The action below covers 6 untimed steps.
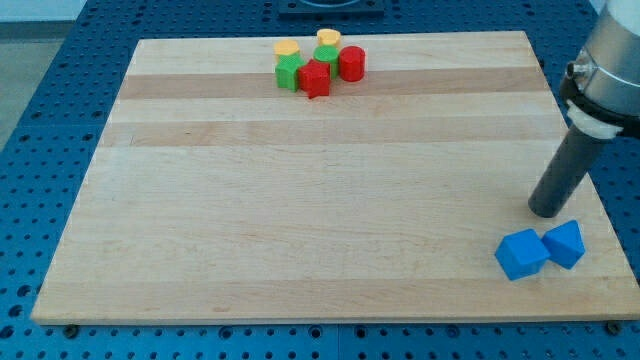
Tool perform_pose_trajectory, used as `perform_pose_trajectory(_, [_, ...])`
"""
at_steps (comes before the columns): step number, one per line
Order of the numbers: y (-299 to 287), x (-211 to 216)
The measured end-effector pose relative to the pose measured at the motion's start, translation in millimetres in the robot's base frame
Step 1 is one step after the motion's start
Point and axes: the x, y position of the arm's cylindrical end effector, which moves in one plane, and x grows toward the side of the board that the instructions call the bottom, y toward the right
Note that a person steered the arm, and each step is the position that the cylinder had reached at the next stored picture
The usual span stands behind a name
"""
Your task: Slightly push the blue triangle down
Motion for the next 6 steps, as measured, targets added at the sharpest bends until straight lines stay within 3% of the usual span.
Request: perform_pose_trajectory(6, [11,33])
